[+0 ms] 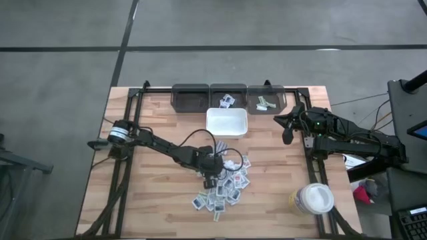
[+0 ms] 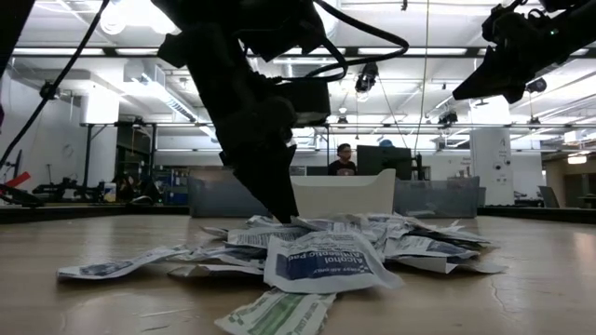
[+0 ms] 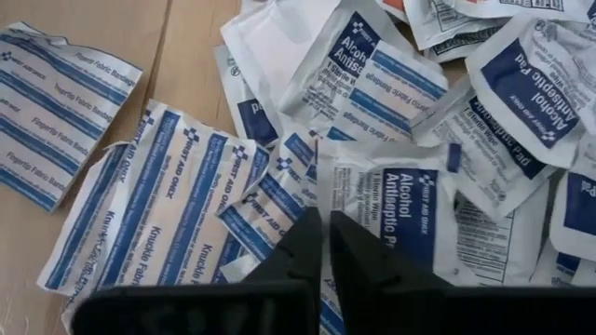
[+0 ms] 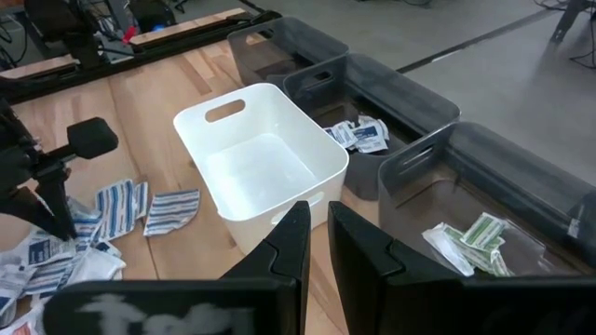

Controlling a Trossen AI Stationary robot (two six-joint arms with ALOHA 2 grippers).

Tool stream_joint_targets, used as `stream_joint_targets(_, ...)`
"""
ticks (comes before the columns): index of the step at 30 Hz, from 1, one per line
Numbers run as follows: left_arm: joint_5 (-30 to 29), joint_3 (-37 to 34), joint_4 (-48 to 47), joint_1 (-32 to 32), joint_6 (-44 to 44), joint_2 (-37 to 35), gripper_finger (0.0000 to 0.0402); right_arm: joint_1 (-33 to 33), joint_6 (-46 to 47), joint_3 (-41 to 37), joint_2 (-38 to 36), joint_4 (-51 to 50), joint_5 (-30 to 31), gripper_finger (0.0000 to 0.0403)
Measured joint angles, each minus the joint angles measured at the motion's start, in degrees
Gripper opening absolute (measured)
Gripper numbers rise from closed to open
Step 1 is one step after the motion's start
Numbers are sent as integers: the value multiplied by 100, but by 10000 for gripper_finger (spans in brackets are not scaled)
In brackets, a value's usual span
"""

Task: Pick & Place First Aid Supplies
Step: Put the blue alcohol pad into the middle gray bin

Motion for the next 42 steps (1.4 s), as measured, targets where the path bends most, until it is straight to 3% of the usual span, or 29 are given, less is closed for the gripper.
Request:
stream_joint_targets(36, -37, -2, -216, 0, 52, -466, 0, -2, -5, -26, -4, -9, 0, 38)
stream_joint_targets(42, -64, -4, -387, 0, -222, -460, 31, -2, -5, -26, -4, -24, 0, 38)
